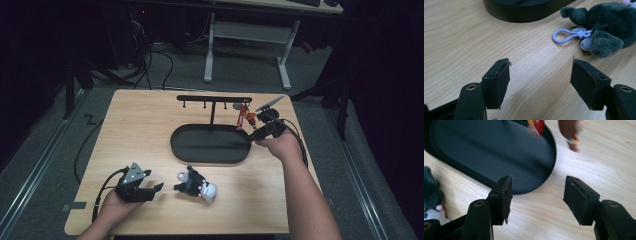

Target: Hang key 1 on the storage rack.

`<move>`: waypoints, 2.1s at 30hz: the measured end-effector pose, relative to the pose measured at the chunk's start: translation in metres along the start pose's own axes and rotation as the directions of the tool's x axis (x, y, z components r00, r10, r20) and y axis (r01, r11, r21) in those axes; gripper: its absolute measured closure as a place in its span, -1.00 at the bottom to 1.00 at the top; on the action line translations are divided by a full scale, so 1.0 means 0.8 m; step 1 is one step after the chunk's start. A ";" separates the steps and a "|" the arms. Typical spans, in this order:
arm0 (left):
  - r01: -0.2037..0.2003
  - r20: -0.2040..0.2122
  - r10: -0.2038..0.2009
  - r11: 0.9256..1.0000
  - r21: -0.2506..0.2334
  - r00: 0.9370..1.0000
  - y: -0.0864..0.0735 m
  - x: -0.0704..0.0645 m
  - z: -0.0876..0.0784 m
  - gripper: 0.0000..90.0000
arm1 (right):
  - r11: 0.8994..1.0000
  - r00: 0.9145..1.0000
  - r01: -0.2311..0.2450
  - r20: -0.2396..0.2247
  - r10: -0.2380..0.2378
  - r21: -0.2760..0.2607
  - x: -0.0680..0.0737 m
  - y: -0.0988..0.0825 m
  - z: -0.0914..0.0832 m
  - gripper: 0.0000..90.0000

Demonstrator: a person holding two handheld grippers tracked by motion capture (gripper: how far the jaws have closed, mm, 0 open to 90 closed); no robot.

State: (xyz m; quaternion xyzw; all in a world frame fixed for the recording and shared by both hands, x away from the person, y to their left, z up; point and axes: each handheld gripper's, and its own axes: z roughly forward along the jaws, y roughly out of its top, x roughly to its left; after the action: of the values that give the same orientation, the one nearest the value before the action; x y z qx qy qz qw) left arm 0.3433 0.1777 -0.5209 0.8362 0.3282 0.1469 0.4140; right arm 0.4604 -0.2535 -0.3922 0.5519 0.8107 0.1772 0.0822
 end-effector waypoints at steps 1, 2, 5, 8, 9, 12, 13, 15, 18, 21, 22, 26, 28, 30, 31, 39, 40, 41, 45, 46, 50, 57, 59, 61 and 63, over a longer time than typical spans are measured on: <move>0.000 0.006 0.000 1.000 0.002 1.000 0.000 -0.001 0.000 -0.28 | 1.000 1.000 0.001 -0.008 -0.002 -0.017 0.002 -0.008 0.002 -0.11; 0.005 0.016 -0.005 1.000 0.004 1.000 0.000 -0.001 0.001 -0.26 | 1.000 1.000 -0.002 -0.020 0.002 -0.029 0.004 -0.016 0.005 -0.11; 0.010 0.032 -0.010 1.000 -0.006 0.999 0.002 -0.004 0.001 -0.21 | 0.997 0.999 0.027 -0.023 -0.028 -0.066 0.014 -0.040 0.014 -0.10; 0.001 0.035 -0.001 1.000 -0.010 0.999 0.003 -0.008 0.002 -0.21 | 0.987 0.999 0.035 -0.010 -0.037 -0.154 0.023 -0.069 0.020 -0.10; -0.003 0.036 0.004 1.000 -0.007 0.999 0.003 -0.010 0.003 -0.21 | 0.982 0.999 0.042 0.004 -0.042 -0.185 0.025 -0.079 0.023 -0.11; -0.014 0.040 0.015 1.000 -0.005 0.999 0.004 -0.014 0.004 -0.21 | 0.965 0.999 0.049 0.017 -0.046 -0.259 0.033 -0.115 0.033 -0.14; -0.019 0.041 0.019 1.000 -0.007 0.999 0.004 -0.015 0.004 -0.21 | 0.958 0.999 0.052 0.028 -0.046 -0.284 0.036 -0.127 0.037 -0.15; -0.019 0.045 0.019 1.000 -0.015 0.999 0.004 -0.018 0.003 -0.20 | 0.944 0.999 0.041 0.010 -0.040 -0.326 0.038 -0.154 0.046 -0.15; -0.014 0.052 0.015 1.000 -0.020 0.999 0.003 -0.021 0.003 -0.19 | 0.931 0.999 0.043 0.019 -0.039 -0.363 0.040 -0.191 0.058 -0.16; -0.016 0.057 0.017 1.000 -0.027 0.998 0.003 -0.026 0.002 -0.18 | 0.905 0.999 0.041 0.021 -0.035 -0.423 0.045 -0.225 0.066 -0.16; -0.014 0.063 0.016 0.999 -0.032 0.998 0.004 -0.029 0.001 -0.18 | 0.884 0.999 0.038 0.026 -0.029 -0.465 0.045 -0.238 0.068 -0.13; -0.021 0.065 0.025 0.998 -0.064 0.998 0.009 -0.044 0.001 -0.18 | 0.852 0.997 0.057 0.074 -0.021 -0.520 0.046 -0.257 0.058 -0.08; -0.029 0.056 0.033 0.997 -0.074 0.998 0.011 -0.052 0.002 -0.18 | 0.851 0.998 0.052 0.066 -0.020 -0.523 0.046 -0.258 0.056 -0.09; -0.033 0.046 0.038 0.994 -0.105 0.998 0.012 -0.058 0.001 -0.12 | 0.853 0.999 0.036 0.031 -0.023 -0.521 0.046 -0.257 0.060 -0.09; -0.036 0.045 0.042 0.990 -0.136 0.998 0.013 -0.061 -0.002 0.07 | 0.854 0.999 0.051 0.034 -0.038 -0.518 0.046 -0.256 0.062 -0.09; 0.021 -0.045 -0.026 0.995 -0.096 0.999 0.035 -0.063 0.022 0.99 | 0.865 0.999 0.037 0.001 -0.043 -0.501 0.048 -0.252 0.068 -0.08; 0.018 -0.040 -0.021 0.998 -0.065 0.999 0.036 -0.064 0.031 0.99 | 0.862 0.999 0.046 0.005 -0.050 -0.505 0.048 -0.251 0.067 -0.08; 0.007 -0.041 -0.010 0.999 -0.052 0.999 0.035 -0.069 0.040 0.99 | 0.862 0.999 0.044 0.003 -0.050 -0.505 0.049 -0.251 0.066 -0.08; -0.007 -0.018 0.007 0.999 -0.033 1.000 0.039 -0.087 0.059 0.99 | 0.864 0.999 0.040 -0.008 -0.051 -0.502 0.049 -0.252 0.067 -0.08; -0.013 -0.009 0.013 0.999 -0.031 1.000 0.042 -0.092 0.062 0.99 | 0.866 0.999 0.039 -0.010 -0.051 -0.499 0.049 -0.252 0.068 -0.08; -0.045 0.013 0.045 0.999 -0.017 0.999 0.054 -0.114 0.077 0.99 | 0.866 0.999 0.035 -0.014 -0.049 -0.498 0.049 -0.252 0.067 -0.08; -0.089 0.053 0.089 0.996 0.002 0.995 0.082 -0.152 0.115 0.99 | 0.864 0.999 0.023 -0.011 -0.033 -0.503 0.041 -0.255 0.065 -0.08; -0.099 0.070 0.099 0.995 0.001 0.993 0.090 -0.164 0.125 0.99 | 0.863 1.000 0.008 -0.016 -0.018 -0.505 0.038 -0.257 0.065 -0.07; -0.106 0.077 0.106 0.994 -0.002 0.991 0.096 -0.172 0.132 0.99 | 0.862 1.000 -0.006 -0.022 -0.006 -0.508 0.034 -0.259 0.064 -0.07; -0.086 0.066 0.087 0.996 -0.021 0.994 0.101 -0.173 0.132 0.95 | 0.860 1.000 -0.013 -0.026 0.000 -0.511 0.031 -0.260 0.063 -0.07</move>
State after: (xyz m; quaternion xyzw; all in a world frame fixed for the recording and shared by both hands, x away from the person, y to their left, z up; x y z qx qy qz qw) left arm 0.3298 -0.0134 -0.5187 0.8504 0.2763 0.1395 0.4255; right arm 0.2875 -0.2892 -0.5163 0.5110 0.7339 0.3926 0.2148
